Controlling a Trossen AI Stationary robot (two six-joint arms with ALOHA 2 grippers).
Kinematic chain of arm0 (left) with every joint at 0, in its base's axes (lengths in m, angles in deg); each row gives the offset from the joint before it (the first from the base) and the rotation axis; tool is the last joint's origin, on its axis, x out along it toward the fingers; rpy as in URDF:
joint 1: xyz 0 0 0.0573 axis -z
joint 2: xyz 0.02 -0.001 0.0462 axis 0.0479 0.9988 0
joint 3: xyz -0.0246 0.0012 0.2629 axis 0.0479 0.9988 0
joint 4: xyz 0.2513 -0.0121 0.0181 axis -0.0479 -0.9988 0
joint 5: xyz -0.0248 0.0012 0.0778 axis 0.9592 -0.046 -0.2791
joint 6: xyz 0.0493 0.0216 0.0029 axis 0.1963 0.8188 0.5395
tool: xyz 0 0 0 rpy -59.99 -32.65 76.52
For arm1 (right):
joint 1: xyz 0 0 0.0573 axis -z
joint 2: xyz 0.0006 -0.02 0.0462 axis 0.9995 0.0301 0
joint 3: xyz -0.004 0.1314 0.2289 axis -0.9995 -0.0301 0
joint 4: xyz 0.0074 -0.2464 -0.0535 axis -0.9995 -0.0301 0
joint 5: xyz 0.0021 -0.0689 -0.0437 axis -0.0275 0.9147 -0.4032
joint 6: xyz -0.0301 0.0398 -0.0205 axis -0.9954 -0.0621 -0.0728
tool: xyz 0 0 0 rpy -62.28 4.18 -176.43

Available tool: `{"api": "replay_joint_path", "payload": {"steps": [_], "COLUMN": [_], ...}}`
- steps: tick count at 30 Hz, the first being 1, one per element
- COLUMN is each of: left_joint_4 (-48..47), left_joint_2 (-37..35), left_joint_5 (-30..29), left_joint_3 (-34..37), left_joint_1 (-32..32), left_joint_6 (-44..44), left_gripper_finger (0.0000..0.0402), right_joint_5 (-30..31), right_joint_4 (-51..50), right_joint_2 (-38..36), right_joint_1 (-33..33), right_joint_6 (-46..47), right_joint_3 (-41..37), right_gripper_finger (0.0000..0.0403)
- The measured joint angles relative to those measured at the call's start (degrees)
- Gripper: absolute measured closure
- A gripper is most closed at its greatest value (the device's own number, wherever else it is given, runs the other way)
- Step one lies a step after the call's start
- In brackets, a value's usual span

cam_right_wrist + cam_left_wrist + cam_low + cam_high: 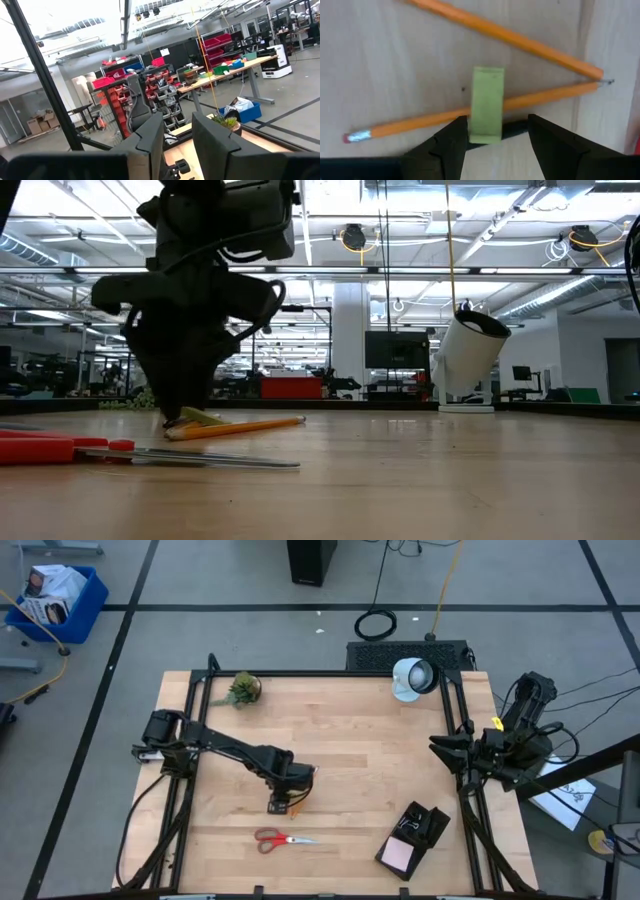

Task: Pick and place office supplies into organizer
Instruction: Put the green eraser into the desk organizer

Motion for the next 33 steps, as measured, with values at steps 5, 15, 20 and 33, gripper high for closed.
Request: {"api": "replay_joint_path", "payload": {"steps": [5,15,20,33], "left_joint_4": [-0.1,0.4,2.1,2.5], "left_joint_2": [-0.1,-0.1,-0.1,-0.2], "left_joint_5": [-0.3,-0.5,-0.2,-0.8], "left_joint_3": [0.1,0.1,0.1,0.0], "left_joint_1": [0.4,0.2,0.2,0.2], "left_joint_6": [0.3,-0.7,-1.1,-1.9], "left_gripper_finger": [0.0188,0.0188,0.0220,0.0341], "right_joint_5": [-0.1,0.0,0.0,0.1], "right_joint_4": [0.0,-0.1,-0.2,-0.4], "right_joint_2": [0.0,0.1,0.1,0.2], "right_joint_1": [0.0,0.0,0.0,0.0], "right_joint_6": [0.1,0.1,0.1,0.1], "right_joint_3": [0.0,0.0,0.0,0.0], "right_gripper_finger": [0.0310,0.0310,0.0310,0.0310]}}
